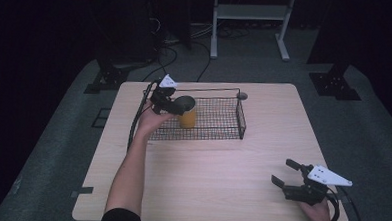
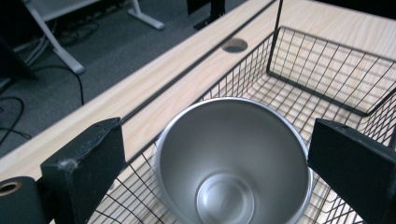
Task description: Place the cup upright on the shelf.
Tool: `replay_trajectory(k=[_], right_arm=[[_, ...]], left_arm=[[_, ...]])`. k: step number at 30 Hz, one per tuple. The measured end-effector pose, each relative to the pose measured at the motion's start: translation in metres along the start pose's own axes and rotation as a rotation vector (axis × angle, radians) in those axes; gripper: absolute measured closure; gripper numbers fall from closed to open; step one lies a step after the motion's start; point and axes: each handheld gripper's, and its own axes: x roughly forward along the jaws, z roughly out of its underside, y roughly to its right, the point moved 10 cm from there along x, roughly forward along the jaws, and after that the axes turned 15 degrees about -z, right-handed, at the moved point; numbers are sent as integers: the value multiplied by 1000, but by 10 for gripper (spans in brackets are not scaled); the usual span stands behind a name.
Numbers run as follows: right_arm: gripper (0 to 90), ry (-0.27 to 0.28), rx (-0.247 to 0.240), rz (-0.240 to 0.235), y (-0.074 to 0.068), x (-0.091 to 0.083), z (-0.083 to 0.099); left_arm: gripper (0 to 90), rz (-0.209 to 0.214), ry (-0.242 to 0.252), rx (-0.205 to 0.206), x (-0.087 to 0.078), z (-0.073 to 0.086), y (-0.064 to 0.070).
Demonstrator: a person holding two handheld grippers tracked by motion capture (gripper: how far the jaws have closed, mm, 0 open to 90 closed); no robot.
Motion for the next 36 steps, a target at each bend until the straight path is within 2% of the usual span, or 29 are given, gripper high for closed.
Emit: replay_trajectory(k=[11, 17, 18, 21, 22, 32, 36], right_arm=[[136, -2, -2, -1, 0, 0, 0], [136, -4, -3, -1, -1, 0, 0], [136, -4, -3, -1, -1, 0, 0], [136, -4, -2, 0, -1, 0, 0], [136, -4, -3, 0, -1, 0, 0], [136, -5, -4, -1, -1, 1, 0], [136, -5, -4, -1, -1, 1, 0]], left_arm=[[31, -3, 20, 21, -10, -2, 2], [31, -1, 39, 3, -16, 1, 3], [31, 10, 34, -3, -18, 3, 4], [31, 5, 50, 3, -22, 1, 4], [36, -1, 78, 5, -27, -2, 4], [36, 12, 124, -5, -43, -6, 8], [34, 19, 129, -1, -47, -6, 10]])
